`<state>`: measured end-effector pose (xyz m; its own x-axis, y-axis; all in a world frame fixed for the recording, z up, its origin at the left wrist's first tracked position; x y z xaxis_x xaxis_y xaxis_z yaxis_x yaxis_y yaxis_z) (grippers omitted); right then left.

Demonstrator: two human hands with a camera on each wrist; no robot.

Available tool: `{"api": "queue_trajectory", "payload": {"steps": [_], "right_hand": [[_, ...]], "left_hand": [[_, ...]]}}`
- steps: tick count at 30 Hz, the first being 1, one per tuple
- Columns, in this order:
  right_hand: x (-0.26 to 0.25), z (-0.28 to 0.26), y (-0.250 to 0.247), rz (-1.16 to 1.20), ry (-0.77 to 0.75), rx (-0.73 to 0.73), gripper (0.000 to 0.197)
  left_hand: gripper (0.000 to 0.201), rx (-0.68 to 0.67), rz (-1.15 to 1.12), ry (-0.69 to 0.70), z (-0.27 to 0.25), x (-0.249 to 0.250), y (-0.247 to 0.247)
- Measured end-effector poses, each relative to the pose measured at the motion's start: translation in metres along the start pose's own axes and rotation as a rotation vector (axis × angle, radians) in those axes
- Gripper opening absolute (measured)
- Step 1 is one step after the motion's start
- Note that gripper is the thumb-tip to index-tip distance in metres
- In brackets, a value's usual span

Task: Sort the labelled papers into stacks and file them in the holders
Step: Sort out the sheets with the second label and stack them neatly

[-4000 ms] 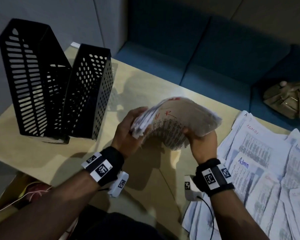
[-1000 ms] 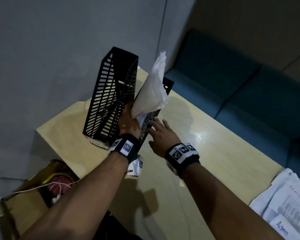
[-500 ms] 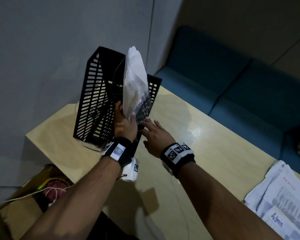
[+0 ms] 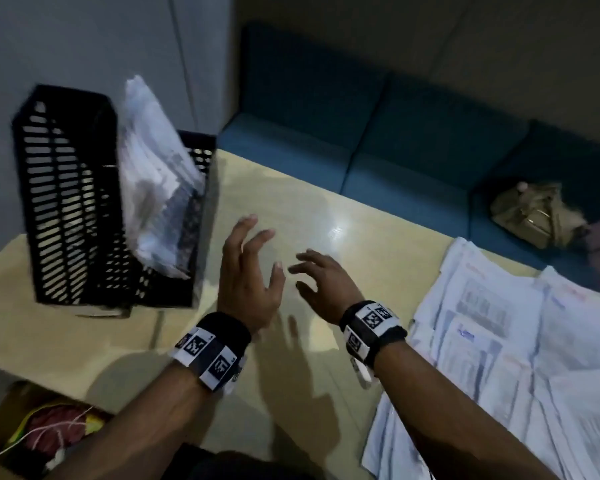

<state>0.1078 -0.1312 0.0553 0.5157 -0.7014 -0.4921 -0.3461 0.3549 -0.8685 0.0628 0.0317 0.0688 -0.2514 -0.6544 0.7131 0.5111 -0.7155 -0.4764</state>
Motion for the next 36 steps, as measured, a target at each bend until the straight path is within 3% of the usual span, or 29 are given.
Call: {"api": "queue_trajectory", "payload": {"steps": [6,9,11,15,17,19,22,24,26,27,29,31,33,36], "right_hand": [[0.121,-0.183,-0.033,0.101,0.694,0.385,0.021],[0.148,-0.262,-0.027,0.041,0.925,0.47,0.021],[0.158,-0.302,-0.017,-0.028,1.025,0.447,0.027],[0.161,-0.32,0.002,0.285,1.055,0.298,0.043],[0.159,-0.319,0.011,0.336,0.951,0.128,0.049],[0.16,-0.32,0.015,0.354,0.844,0.076,0.049],[0.165,-0.331,-0.005,0.501,0.804,0.3,0.033],[0.18,-0.352,-0.025,0.454,0.833,0.517,0.028],[0.206,-0.386,-0.041,0.337,0.945,0.692,0.028],[0.219,-0.403,-0.047,0.275,1.042,0.698,0.03],[0.24,-0.43,-0.044,0.222,1.223,0.5,0.039],[0.246,-0.435,-0.029,0.234,1.261,0.21,0.051],[0.236,-0.426,-0.009,0.159,1.165,0.047,0.062],[0.216,-0.403,0.001,0.135,0.947,0.01,0.055]], "left_hand": [[0.026,-0.734,-0.162,-0.131,-0.058,0.04,0.084],[0.026,-0.921,-0.118,-0.119,-0.08,0.062,0.115],[0.027,-1.011,-0.091,-0.149,-0.094,0.082,0.135],[0.028,-1.143,-0.082,-0.241,-0.112,0.111,0.167],[0.027,-1.205,-0.079,-0.293,-0.123,0.128,0.184],[0.026,-1.251,-0.064,-0.324,-0.136,0.145,0.199],[0.026,-1.318,-0.054,-0.342,-0.156,0.166,0.217],[0.028,-1.375,-0.072,-0.364,-0.168,0.177,0.226],[0.029,-1.404,-0.084,-0.356,-0.177,0.188,0.234],[0.029,-1.406,-0.081,-0.344,-0.181,0.192,0.239],[0.03,-1.408,-0.074,-0.336,-0.189,0.2,0.247],[0.031,-1.404,-0.072,-0.347,-0.195,0.205,0.255],[0.029,-1.4,-0.076,-0.351,-0.202,0.21,0.262],[0.029,-1.381,-0.035,-0.239,-0.21,0.218,0.271]]}}
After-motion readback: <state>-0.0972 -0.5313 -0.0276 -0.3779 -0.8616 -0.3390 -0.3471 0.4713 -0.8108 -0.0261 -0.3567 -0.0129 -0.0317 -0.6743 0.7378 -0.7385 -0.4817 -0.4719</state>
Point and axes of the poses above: each hand's wrist, its own z-axis towards the middle knuckle, its own y-axis out of the palm, x = y × z, the point moved 1 cm from there along z, towards the middle knuckle, and after that the axes turned 6 degrees about -y, right-handed, at the moved point
